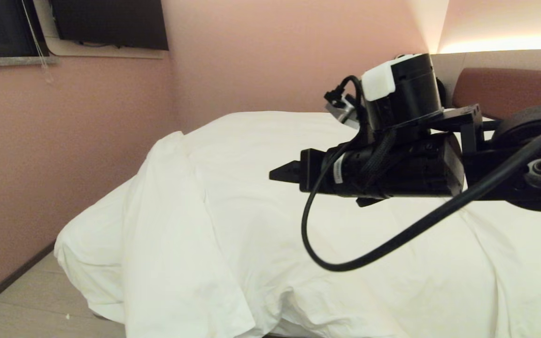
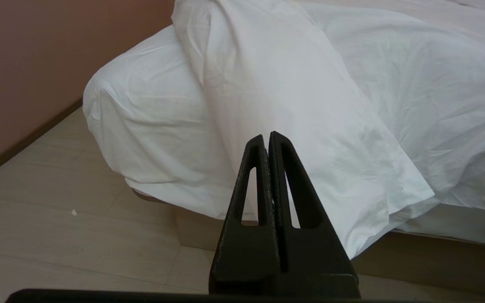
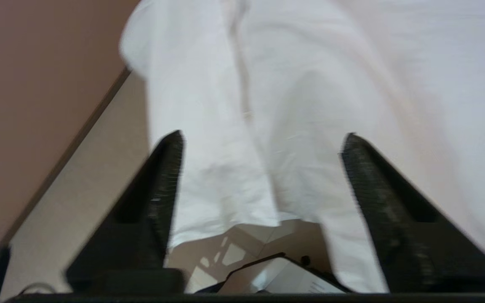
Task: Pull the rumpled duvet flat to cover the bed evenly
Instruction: Flatten the corners of the folded blanket
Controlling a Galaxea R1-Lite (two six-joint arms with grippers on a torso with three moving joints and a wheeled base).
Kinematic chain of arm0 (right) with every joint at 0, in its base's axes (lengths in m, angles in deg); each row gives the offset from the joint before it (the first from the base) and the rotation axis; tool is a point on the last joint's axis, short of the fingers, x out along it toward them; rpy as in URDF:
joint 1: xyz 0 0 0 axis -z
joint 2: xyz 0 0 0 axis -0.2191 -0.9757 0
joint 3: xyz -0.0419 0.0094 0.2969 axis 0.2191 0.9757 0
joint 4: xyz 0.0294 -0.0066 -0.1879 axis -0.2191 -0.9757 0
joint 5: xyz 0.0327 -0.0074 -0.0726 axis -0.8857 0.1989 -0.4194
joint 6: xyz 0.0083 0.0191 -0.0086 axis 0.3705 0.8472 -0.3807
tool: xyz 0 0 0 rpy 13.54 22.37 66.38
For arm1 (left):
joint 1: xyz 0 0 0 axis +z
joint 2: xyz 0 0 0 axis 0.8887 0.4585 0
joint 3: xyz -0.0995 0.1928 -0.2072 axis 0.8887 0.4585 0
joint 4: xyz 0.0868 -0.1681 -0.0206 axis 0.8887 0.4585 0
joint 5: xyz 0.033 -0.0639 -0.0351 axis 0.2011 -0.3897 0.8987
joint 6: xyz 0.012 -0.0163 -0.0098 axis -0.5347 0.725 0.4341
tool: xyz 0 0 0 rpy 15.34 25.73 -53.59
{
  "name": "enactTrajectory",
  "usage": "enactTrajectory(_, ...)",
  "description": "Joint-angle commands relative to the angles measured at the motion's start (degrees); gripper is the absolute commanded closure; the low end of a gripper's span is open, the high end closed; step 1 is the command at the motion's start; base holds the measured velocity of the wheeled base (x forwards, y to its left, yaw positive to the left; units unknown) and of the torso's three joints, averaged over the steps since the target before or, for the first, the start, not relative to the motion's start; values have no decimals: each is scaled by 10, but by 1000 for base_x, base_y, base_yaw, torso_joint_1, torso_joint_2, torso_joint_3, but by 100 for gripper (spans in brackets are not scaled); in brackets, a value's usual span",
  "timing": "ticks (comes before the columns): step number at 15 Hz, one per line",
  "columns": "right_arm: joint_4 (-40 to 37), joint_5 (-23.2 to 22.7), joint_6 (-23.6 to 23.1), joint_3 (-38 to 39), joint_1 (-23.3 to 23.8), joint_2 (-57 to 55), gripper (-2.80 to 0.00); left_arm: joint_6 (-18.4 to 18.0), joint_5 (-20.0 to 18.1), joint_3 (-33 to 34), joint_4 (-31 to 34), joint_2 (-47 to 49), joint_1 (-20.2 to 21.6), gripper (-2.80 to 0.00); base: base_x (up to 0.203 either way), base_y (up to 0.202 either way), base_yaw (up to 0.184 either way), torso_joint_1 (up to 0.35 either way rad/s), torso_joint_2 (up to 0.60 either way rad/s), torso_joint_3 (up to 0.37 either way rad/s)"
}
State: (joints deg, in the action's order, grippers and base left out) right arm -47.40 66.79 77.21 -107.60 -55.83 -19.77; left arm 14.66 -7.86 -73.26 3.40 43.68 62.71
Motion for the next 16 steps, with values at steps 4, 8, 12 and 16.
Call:
enactTrajectory(4,0,-47,-1,23,67,-3,0,0,0,0,0,0,0,0,0,0,0,0,0,0)
enactTrajectory(8,8,-73,-65,24,122,-68,0,0,0,0,0,0,0,0,0,0,0,0,0,0)
enactTrajectory(12,17,-112,-196,41,167,-96,0,-1,0,0,0,0,0,0,0,0,0,0,0,0)
enactTrajectory(16,16,-128,-335,52,193,-112,0,-1,0,0,0,0,0,0,0,0,0,0,0,0)
